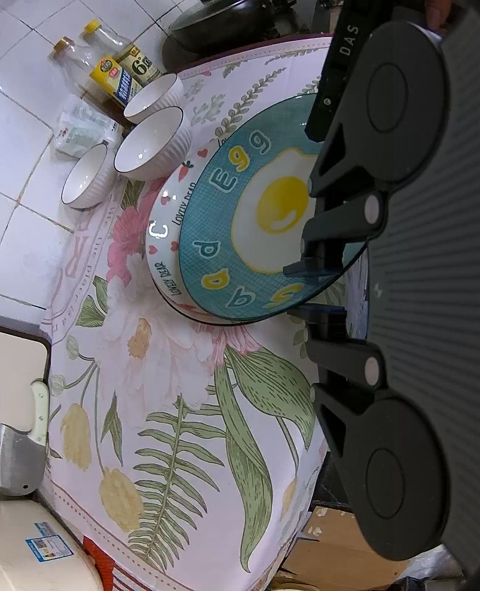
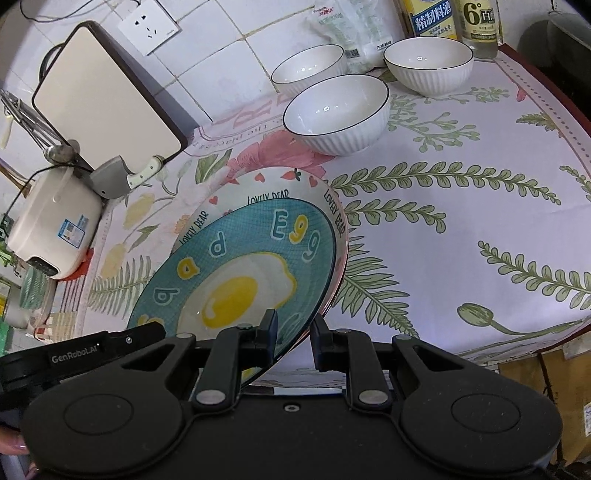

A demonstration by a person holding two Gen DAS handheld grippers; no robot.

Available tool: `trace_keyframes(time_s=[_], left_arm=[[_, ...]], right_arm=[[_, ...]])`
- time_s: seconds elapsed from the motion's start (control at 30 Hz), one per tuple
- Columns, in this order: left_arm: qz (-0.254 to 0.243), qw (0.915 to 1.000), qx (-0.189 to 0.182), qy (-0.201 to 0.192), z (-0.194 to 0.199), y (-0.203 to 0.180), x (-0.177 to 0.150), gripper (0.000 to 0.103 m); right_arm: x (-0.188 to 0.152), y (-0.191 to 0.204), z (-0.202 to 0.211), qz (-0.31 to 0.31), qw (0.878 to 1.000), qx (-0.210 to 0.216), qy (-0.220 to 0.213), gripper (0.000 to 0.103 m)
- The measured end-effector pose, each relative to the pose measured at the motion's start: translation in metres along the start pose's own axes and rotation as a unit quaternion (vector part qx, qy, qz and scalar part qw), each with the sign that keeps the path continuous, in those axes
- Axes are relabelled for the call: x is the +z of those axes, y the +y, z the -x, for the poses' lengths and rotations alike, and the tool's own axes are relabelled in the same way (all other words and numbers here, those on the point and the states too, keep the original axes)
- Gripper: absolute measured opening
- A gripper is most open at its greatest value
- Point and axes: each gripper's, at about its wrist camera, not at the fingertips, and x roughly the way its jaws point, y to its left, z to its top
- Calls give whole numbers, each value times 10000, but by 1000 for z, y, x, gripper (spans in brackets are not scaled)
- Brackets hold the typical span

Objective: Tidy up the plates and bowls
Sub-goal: 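Lower the blue plate onto the pink bunny plate and open both grippers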

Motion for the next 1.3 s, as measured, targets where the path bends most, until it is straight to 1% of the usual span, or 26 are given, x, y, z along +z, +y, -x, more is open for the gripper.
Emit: trace_keyframes(time_s=[0.2, 0.33, 0.4, 0.53, 0.73, 0.83, 1.0, 1.1, 1.2, 1.3], left_arm=[[-7, 10000, 10, -19, -2, 0, 5, 12], [128, 9999, -72, 58, -7, 2, 5, 13], [171, 9997, -112, 123, -10, 2, 5, 14], [202, 9995, -140, 203, -13, 1, 2, 15], [285, 9988, -168, 355, -18, 2, 0, 15], [254, 9991, -122, 329, -17, -1, -1, 15], [319, 9987, -70, 393, -22, -3, 3, 15], [286, 9990, 2, 348, -22, -5, 3, 16], [320, 9987, 124, 387, -23, -7, 3, 24], [261, 9987, 256, 353, -22, -10, 3, 25]], right_arm=[[1, 4, -6, 120, 9999, -84, 17, 23], [8, 13, -7, 367, 9988, -322, -10, 23], [11, 19, -9, 528, 9972, -529, 31, 25], [11, 32, -14, 951, 9908, -958, 48, 32], [7, 33, -21, 1112, 9866, -1191, 97, 38], [4, 34, -22, 1148, 9859, -1217, -32, 41], [2, 33, -26, 1208, 9848, -1216, -273, 41], [1, 33, -29, 1282, 9832, -1247, -364, 42], [2, 32, -31, 1326, 9823, -1245, -457, 44], [3, 31, -33, 1414, 9797, -1303, -573, 43]])
